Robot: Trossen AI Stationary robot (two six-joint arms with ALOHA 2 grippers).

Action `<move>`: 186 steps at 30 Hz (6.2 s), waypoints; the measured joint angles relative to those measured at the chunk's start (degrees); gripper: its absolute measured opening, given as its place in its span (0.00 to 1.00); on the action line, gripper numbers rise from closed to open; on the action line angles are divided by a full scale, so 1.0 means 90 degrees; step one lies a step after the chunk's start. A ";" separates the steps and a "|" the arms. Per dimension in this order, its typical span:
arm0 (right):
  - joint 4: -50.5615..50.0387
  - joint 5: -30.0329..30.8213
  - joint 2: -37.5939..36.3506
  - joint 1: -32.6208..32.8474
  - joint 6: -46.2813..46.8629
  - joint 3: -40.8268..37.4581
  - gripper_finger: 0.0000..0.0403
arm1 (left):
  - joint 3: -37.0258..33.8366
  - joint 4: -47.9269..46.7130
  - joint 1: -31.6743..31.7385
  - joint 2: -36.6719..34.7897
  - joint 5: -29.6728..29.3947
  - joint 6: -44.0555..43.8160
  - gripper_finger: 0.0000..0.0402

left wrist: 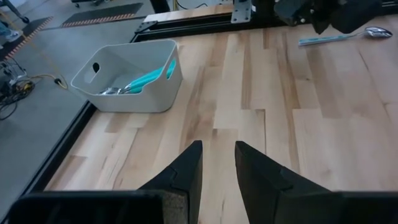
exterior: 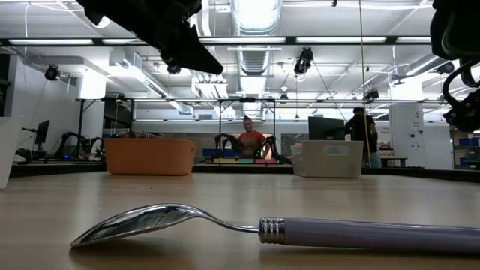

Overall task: Sort silverware by color (type)
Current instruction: Put the blue patterned spoon into the orange bin

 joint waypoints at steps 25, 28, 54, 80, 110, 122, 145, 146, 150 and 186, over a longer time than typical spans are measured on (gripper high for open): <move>0.1034 0.0976 -0.0012 0.0004 0.0705 -0.0655 0.31 | -0.0010 0.0253 0.0000 0.0000 0.0001 -0.0003 0.19; 0.1046 0.1029 -0.0007 0.0002 0.0794 -0.0657 0.22 | -0.0012 0.0302 0.0000 0.0002 0.0001 -0.0025 0.19; 0.3693 0.5657 -0.0920 -0.0419 -0.3239 0.0460 0.05 | -0.0917 0.2973 -0.0213 0.0002 0.1421 -0.1061 0.19; 1.3236 0.5474 -0.0291 -0.0476 -1.2724 -0.0433 0.05 | -0.1648 0.5969 -0.0376 0.0411 0.1291 -0.2884 0.32; 1.3665 0.3613 0.0012 -0.0292 -1.5456 0.0066 0.05 | 0.1090 0.9751 -0.0002 0.4392 0.4462 -0.4406 0.45; 1.3794 0.3597 0.0338 -0.0231 -1.6221 0.0074 0.05 | 0.1333 0.9721 0.0185 0.4068 0.4406 -0.4379 0.44; 1.2931 0.4170 0.0398 -0.0236 -1.6850 0.0010 0.05 | 0.1345 0.9700 0.0311 0.3973 0.4878 -0.4760 0.34; 1.2843 0.4174 0.0398 -0.0236 -1.6855 0.0010 0.05 | 0.1345 0.9700 0.0317 0.3973 0.4899 -0.4759 0.35; 1.2386 0.4228 0.0396 -0.0255 -1.6847 -0.0007 0.05 | 0.1348 0.9755 0.0376 0.3933 0.4809 -0.4784 0.36; 0.7843 0.6656 0.0141 -0.0480 -0.6818 0.0356 0.02 | 0.0313 0.6788 0.0938 0.3589 0.5751 -0.4177 0.00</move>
